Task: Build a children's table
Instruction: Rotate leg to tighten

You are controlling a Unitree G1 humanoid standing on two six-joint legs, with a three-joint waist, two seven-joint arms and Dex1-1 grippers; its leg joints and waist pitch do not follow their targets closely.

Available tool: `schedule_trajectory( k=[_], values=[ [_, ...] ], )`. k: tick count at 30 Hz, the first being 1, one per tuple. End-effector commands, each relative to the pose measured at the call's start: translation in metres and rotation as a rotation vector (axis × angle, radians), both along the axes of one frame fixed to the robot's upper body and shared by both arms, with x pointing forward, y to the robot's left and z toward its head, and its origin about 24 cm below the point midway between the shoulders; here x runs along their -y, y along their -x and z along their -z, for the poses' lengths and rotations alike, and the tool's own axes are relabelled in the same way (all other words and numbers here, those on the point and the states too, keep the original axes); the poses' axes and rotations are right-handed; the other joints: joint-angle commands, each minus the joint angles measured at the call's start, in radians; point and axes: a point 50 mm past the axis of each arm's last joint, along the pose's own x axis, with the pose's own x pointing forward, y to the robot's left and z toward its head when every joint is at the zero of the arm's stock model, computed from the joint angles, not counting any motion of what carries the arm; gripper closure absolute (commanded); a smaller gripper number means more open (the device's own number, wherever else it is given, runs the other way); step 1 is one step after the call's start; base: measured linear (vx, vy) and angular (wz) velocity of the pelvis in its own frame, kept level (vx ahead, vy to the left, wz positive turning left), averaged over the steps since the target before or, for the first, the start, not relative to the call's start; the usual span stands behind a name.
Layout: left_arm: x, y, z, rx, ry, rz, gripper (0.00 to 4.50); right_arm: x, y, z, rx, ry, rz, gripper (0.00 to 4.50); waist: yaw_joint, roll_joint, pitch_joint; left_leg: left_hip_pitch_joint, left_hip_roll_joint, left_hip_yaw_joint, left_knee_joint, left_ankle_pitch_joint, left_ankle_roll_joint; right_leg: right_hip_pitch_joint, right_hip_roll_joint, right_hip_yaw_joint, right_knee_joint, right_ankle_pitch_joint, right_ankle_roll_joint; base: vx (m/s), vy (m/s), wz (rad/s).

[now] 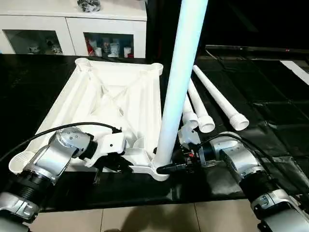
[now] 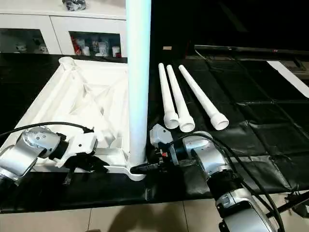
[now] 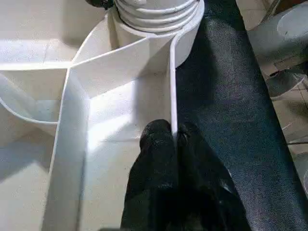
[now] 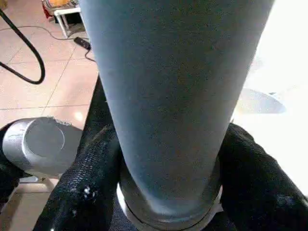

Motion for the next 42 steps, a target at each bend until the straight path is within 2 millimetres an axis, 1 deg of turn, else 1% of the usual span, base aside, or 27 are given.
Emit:
schedule_trajectory(
  k=[1, 3, 6, 7, 8, 9, 11, 12, 13, 14, 16, 17, 18, 20, 22, 25, 26, 27, 28, 29, 30, 32, 33, 35, 36, 39, 42],
  values=[
    [0.005, 0.003, 0.006, -0.027, -0.021, 0.045, 4.5, 0.0, 0.0, 0.001, 0.003, 0.009, -0.005, 1.92, -0.005, 0.01, -0.057, 0.007, 0.026, 0.001, -0.06, -0.221, 0.015, 0.049, -0.07, 0.048, -0.071, -0.232, -0.184, 0.0, 0.0, 0.0],
    [0.005, 0.003, 0.006, -0.027, -0.018, 0.033, 4.5, 0.0, 0.001, 0.001, 0.003, 0.007, -0.004, 1.93, -0.005, 0.01, -0.057, 0.006, 0.025, 0.001, -0.06, -0.22, 0.015, 0.049, -0.069, 0.048, -0.07, -0.227, -0.184, 0.0, 0.0, 0.0],
    [0.006, 0.0, 0.007, -0.03, 0.037, -0.075, 4.5, -0.003, 0.004, 0.005, -0.015, -0.019, 0.023, 1.93, -0.006, 0.009, -0.055, 0.008, 0.025, 0.002, -0.061, -0.229, 0.013, 0.048, -0.07, 0.049, -0.072, -0.241, -0.185, 0.0, 0.0, 0.0],
    [0.007, -0.003, 0.006, -0.025, 0.067, -0.131, 4.5, -0.005, 0.005, 0.006, -0.033, -0.039, 0.058, 1.93, -0.005, 0.01, -0.054, 0.01, 0.026, 0.002, -0.061, -0.241, 0.01, 0.047, -0.071, 0.049, -0.074, -0.263, -0.182, 0.0, 0.0, 0.0],
    [0.008, -0.004, 0.005, -0.022, 0.085, -0.164, 4.5, -0.006, 0.005, 0.007, -0.043, -0.049, 0.081, 1.93, -0.004, 0.015, -0.053, 0.011, 0.027, 0.001, -0.063, -0.247, 0.007, 0.046, -0.072, 0.05, -0.075, -0.271, -0.182, 0.0, 0.0, 0.0],
    [0.009, -0.007, 0.004, -0.02, 0.117, -0.225, 4.5, -0.009, 0.004, 0.008, -0.054, -0.067, 0.132, 1.93, -0.005, 0.013, -0.053, 0.01, 0.025, 0.0, -0.063, -0.261, 0.004, 0.047, -0.072, 0.049, -0.078, -0.293, -0.177, 0.0, 0.0, 0.0],
    [0.013, -0.013, -0.001, -0.005, 0.177, -0.361, 4.5, -0.018, 0.0, 0.012, -0.074, -0.09, 0.262, 1.94, -0.012, 0.011, -0.051, 0.006, 0.024, -0.004, -0.067, -0.27, -0.008, 0.049, -0.072, 0.048, -0.079, -0.323, -0.167, 0.0, 0.0, 0.0],
    [0.013, -0.013, -0.001, -0.004, 0.179, -0.366, 4.5, -0.018, 0.0, 0.013, -0.074, -0.09, 0.267, 1.94, -0.016, 0.01, -0.051, 0.007, 0.022, -0.006, -0.067, -0.274, -0.016, 0.048, -0.072, 0.046, -0.082, -0.35, -0.159, 0.0, 0.0, 0.0],
    [0.017, -0.017, -0.005, 0.002, 0.222, -0.472, 4.5, -0.026, -0.005, 0.016, -0.079, -0.096, 0.368, 1.94, -0.025, 0.011, -0.053, 0.005, 0.021, -0.006, -0.067, -0.266, -0.025, 0.049, -0.072, 0.048, -0.08, -0.343, -0.157, 0.0, 0.0, 0.0],
    [0.018, -0.019, -0.006, 0.0, 0.239, -0.513, 4.5, -0.03, -0.007, 0.017, -0.079, -0.097, 0.405, 1.94, -0.029, 0.01, -0.052, -0.001, 0.019, -0.009, -0.068, -0.261, -0.027, 0.053, -0.072, 0.045, -0.079, -0.345, -0.155, 0.0, 0.0, 0.0],
    [0.02, -0.021, -0.007, 0.005, 0.255, -0.571, 4.5, -0.036, -0.009, 0.018, -0.089, -0.1, 0.459, 1.94, -0.042, 0.009, -0.053, 0.003, 0.017, -0.007, -0.065, -0.276, -0.025, 0.047, -0.071, 0.044, -0.087, -0.382, -0.143, 0.0, 0.0, 0.0],
    [0.025, -0.023, -0.009, 0.014, 0.271, -0.652, 4.5, -0.047, -0.015, 0.019, -0.12, -0.113, 0.562, 1.94, -0.049, 0.008, -0.054, 0.001, 0.015, -0.006, -0.062, -0.263, -0.015, 0.049, -0.071, 0.046, -0.087, -0.375, -0.145, 0.0, 0.0, 0.0],
    [0.028, -0.024, -0.009, 0.018, 0.275, -0.679, 4.5, -0.052, -0.017, 0.019, -0.135, -0.118, 0.604, 1.94, -0.051, 0.01, -0.055, -0.001, 0.014, -0.007, -0.062, -0.243, -0.013, 0.049, -0.071, 0.046, -0.086, -0.357, -0.15, 0.0, 0.0, 0.0],
    [0.035, -0.026, -0.008, 0.04, 0.274, -0.765, 4.5, -0.065, -0.024, 0.019, -0.166, -0.121, 0.704, 1.94, -0.061, 0.011, -0.057, -0.002, 0.016, -0.005, -0.06, -0.219, -0.007, 0.05, -0.069, 0.046, -0.081, -0.302, -0.166, 0.0, 0.0, 0.0],
    [0.045, -0.027, -0.007, 0.059, 0.278, -0.832, 4.5, -0.073, -0.029, 0.02, -0.19, -0.089, 0.795, 1.94, -0.065, 0.009, -0.061, -0.003, 0.015, -0.003, -0.057, -0.173, 0.006, 0.054, -0.066, 0.046, -0.076, -0.224, -0.183, 0.0, 0.0, 0.0],
    [0.052, -0.026, -0.008, 0.076, 0.271, -0.848, 4.5, -0.077, -0.03, 0.02, -0.185, -0.058, 0.821, 1.94, -0.062, 0.012, -0.064, -0.003, 0.014, 0.0, -0.054, -0.128, 0.027, 0.056, -0.063, 0.046, -0.066, -0.117, -0.204, 0.0, 0.0, 0.0],
    [0.055, -0.024, -0.008, 0.099, 0.247, -0.828, 4.5, -0.078, -0.03, 0.02, -0.179, -0.065, 0.816, 1.94, -0.061, 0.008, -0.064, -0.003, 0.013, 0.002, -0.053, -0.122, 0.035, 0.056, -0.063, 0.046, -0.066, -0.101, -0.206, 0.0, 0.0, 0.0],
    [0.055, -0.024, -0.008, 0.102, 0.245, -0.825, 4.5, -0.078, -0.03, 0.019, -0.179, -0.068, 0.815, 1.43, -0.059, 0.01, -0.066, -0.006, 0.015, 0.0, -0.053, -0.107, 0.046, 0.06, -0.064, 0.047, -0.061, -0.068, -0.212, 0.0, 0.0, 0.0],
    [0.055, -0.023, -0.008, 0.112, 0.23, -0.812, 4.5, -0.077, -0.03, 0.019, -0.176, -0.078, 0.821, 1.3, -0.059, 0.011, -0.064, -0.007, 0.016, 0.0, -0.054, -0.104, 0.051, 0.059, -0.064, 0.045, -0.06, -0.059, -0.212, 0.0, 0.0, 0.0],
    [0.054, -0.023, -0.007, 0.124, 0.205, -0.789, 4.5, -0.075, -0.031, 0.018, -0.165, -0.089, 0.824, 1.3, -0.06, 0.011, -0.063, -0.008, 0.015, 0.0, -0.054, -0.107, 0.052, 0.059, -0.063, 0.045, -0.062, -0.065, -0.211, 0.0, 0.0, 0.0],
    [0.053, -0.022, -0.007, 0.122, 0.199, -0.785, 4.5, -0.073, -0.032, 0.018, -0.157, -0.095, 0.829, 1.13, -0.059, 0.013, -0.062, -0.006, 0.016, 0.0, -0.055, -0.123, 0.048, 0.058, -0.066, 0.045, -0.064, -0.089, -0.208, 0.0, 0.0, 0.0],
    [0.049, -0.021, -0.007, 0.123, 0.184, -0.767, 4.5, -0.069, -0.033, 0.017, -0.141, -0.105, 0.831, 1.0, -0.061, 0.015, -0.06, -0.004, 0.016, 0.0, -0.056, -0.152, 0.037, 0.057, -0.066, 0.045, -0.07, -0.133, -0.201, 0.0, 0.0, 0.0],
    [0.048, -0.021, -0.006, 0.124, 0.18, -0.762, 4.5, -0.068, -0.033, 0.017, -0.138, -0.107, 0.831, 0.93, -0.062, 0.013, -0.059, -0.004, 0.015, 0.0, -0.056, -0.159, 0.035, 0.057, -0.066, 0.045, -0.071, -0.144, -0.197, 0.0, 0.0, 0.0],
    [0.042, -0.021, -0.006, 0.138, 0.148, -0.733, 4.5, -0.059, -0.034, 0.016, -0.094, -0.107, 0.834, 0.8, -0.062, 0.015, -0.058, -0.002, 0.016, -0.001, -0.058, -0.177, 0.029, 0.055, -0.067, 0.046, -0.073, -0.172, -0.19, 0.0, 0.0, 0.0],
    [0.041, -0.02, -0.005, 0.141, 0.142, -0.725, 4.5, -0.057, -0.035, 0.016, -0.084, -0.106, 0.833, 0.56, -0.063, 0.014, -0.058, -0.001, 0.016, 0.0, -0.058, -0.185, 0.027, 0.054, -0.067, 0.047, -0.075, -0.184, -0.188, 0.0, 0.0, 0.0],
    [0.033, -0.019, -0.003, 0.147, 0.13, -0.659, 4.5, -0.042, -0.037, 0.013, -0.059, -0.143, 0.833, 0.42, -0.06, 0.014, -0.058, 0.0, 0.017, -0.001, -0.058, -0.183, 0.028, 0.055, -0.067, 0.046, -0.073, -0.164, -0.193, 0.0, 0.0, 0.0],
    [0.025, -0.017, -0.002, 0.165, 0.102, -0.576, 4.5, -0.027, -0.037, 0.008, -0.013, -0.165, 0.787, 0.04, -0.059, 0.014, -0.059, 0.001, 0.018, 0.0, -0.058, -0.173, 0.031, 0.054, -0.065, 0.047, -0.069, -0.134, -0.203, 0.0, 0.0, 0.0]
  ],
)
